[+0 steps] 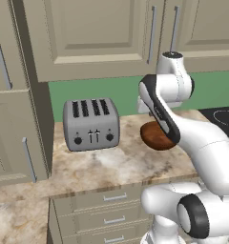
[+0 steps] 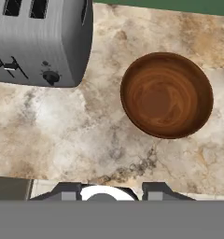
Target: Open the cabinet. Pick the orange and kiwi from the cabinet and place them into the bowl. Then close the cabinet.
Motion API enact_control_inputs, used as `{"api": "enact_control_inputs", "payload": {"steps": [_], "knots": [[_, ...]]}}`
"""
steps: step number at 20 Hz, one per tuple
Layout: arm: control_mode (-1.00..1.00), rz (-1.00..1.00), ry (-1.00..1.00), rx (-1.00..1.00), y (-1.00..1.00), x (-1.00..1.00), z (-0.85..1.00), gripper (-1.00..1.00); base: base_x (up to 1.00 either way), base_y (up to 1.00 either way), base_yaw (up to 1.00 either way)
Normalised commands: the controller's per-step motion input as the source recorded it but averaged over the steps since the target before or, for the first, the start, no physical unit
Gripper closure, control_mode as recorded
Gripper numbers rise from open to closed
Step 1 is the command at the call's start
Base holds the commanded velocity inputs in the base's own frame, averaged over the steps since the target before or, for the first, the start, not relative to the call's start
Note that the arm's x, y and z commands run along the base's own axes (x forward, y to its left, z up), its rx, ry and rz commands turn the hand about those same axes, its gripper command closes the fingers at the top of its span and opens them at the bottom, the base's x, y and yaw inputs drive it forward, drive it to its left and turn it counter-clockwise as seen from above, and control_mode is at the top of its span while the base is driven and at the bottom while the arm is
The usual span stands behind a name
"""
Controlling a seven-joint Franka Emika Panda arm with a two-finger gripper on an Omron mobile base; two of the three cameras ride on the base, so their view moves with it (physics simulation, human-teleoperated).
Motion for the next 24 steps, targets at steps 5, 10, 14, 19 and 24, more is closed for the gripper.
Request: {"api": "enact_control_inputs", "payload": {"steps": [5, 10, 14, 19, 24], "knots": [[-1.0, 0.0, -0.18, 0.0, 0.0, -0.32, 0.05, -1.0, 0.0, 0.0, 0.0], [-1.0, 0.0, -0.36, 0.0, 0.0, -0.34, 0.35, -1.0, 0.0, 0.0, 0.0], [-1.0, -0.01, -0.39, 0.0, 0.0, -0.27, 0.49, -1.0, 0.0, 0.0, 0.0], [-1.0, 0.0, -0.3, 0.0, 0.0, -0.28, 0.4, -1.0, 0.0, 0.0, 0.0], [-1.0, 0.0, -0.36, 0.0, 0.0, -0.42, 0.27, -1.0, 0.0, 0.0, 0.0]]}}
